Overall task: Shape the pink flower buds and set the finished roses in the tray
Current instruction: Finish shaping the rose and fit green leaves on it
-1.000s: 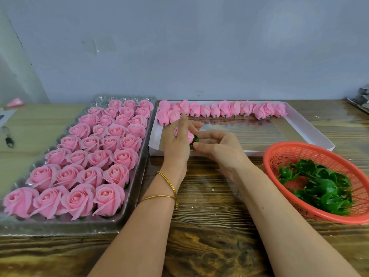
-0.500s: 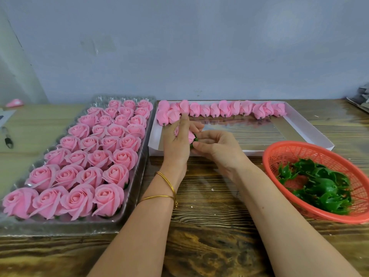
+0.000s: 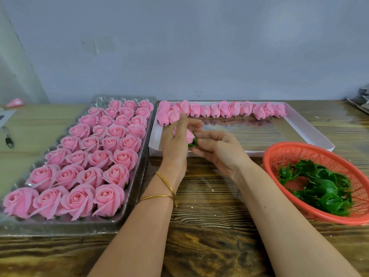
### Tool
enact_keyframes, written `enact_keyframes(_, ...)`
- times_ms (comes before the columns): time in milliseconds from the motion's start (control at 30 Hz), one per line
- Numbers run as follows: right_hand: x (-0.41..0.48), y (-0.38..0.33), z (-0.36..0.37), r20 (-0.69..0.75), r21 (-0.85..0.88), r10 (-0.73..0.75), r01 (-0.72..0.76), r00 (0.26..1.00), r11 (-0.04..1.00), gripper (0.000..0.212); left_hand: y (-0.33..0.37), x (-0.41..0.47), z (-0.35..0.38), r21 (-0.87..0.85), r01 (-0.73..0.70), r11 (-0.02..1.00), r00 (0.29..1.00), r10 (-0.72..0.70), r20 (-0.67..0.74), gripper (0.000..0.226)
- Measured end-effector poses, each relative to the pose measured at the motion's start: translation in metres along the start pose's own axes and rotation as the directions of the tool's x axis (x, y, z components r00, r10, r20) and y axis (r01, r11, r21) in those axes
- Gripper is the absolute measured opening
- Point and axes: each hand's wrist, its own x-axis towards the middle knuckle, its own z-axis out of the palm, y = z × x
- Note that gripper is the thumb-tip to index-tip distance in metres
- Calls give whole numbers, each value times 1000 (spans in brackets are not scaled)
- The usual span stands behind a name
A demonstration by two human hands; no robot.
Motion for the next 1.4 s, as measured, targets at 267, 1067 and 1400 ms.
enact_keyframes(267, 0, 0, 3, -46, 5, -12, 12, 999, 1000, 18, 5, -2, 2, -28, 49, 998, 999, -49, 0, 41)
enact_keyframes(1067, -4, -5, 3, -15, 63, 28, -27, 1000, 998, 18, 2, 1, 0, -101, 93, 990, 994, -87, 69, 40)
enact_keyframes(1400, -2, -1, 2, -69, -80, -47, 41, 997, 996, 26, 3, 0, 1, -60, 131, 990, 990, -127, 61, 38)
